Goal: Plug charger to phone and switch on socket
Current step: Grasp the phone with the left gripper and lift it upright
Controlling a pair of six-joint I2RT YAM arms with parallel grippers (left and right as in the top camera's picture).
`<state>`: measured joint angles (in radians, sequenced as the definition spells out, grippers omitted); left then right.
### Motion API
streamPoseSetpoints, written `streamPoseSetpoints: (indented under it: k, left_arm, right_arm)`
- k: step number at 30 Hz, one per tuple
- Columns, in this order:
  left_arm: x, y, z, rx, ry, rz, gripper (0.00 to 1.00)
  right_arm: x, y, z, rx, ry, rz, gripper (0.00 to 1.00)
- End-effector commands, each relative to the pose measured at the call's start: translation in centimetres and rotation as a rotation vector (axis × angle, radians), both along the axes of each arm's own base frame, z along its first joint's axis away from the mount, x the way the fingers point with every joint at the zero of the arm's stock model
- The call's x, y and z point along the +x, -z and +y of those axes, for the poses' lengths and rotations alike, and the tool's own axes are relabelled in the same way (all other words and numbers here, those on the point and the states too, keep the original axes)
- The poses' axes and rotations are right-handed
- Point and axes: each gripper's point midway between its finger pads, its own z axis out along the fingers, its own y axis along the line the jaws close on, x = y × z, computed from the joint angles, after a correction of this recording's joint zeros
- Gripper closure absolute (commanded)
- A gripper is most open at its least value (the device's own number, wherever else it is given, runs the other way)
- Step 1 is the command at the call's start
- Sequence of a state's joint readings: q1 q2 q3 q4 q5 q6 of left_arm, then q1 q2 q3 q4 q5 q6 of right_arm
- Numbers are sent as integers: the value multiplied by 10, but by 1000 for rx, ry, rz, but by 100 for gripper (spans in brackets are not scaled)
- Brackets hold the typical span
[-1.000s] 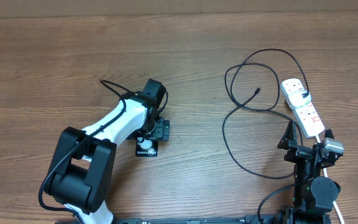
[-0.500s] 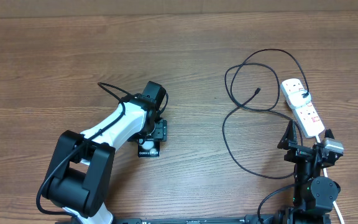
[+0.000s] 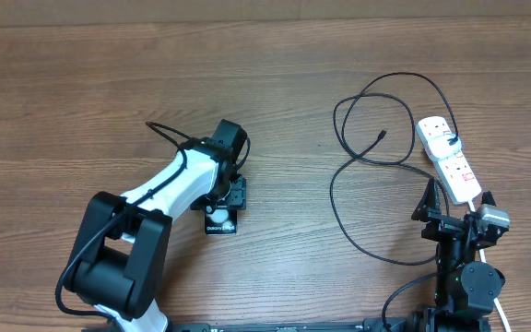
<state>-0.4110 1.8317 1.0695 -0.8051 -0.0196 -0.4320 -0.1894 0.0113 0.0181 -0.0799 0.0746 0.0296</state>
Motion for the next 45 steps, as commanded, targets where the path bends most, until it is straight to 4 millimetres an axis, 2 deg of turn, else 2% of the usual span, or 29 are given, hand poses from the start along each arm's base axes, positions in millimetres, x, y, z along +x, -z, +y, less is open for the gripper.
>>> streamPoseSetpoints:
  k: [1,10,22,32,45]
  left_arm:
    - [-14,11,0,10,-17,91,39]
    - [2,-9,-22,-88,-9,78,39]
    - [-5,-16,-44,-215,49,127,40]
    - [-9,-20,-55,-290,74,150,40]
    - [-5,-38,-72,-543,81,181,40]
  right_arm:
    - [0,3,0,0,0,2,0]
    - [0,3,0,0,-1,2,0]
    - [0,3,0,0,0,2,0]
    - [0,3,0,0,0,2,0]
    - [0,3,0,0,0,2,0]
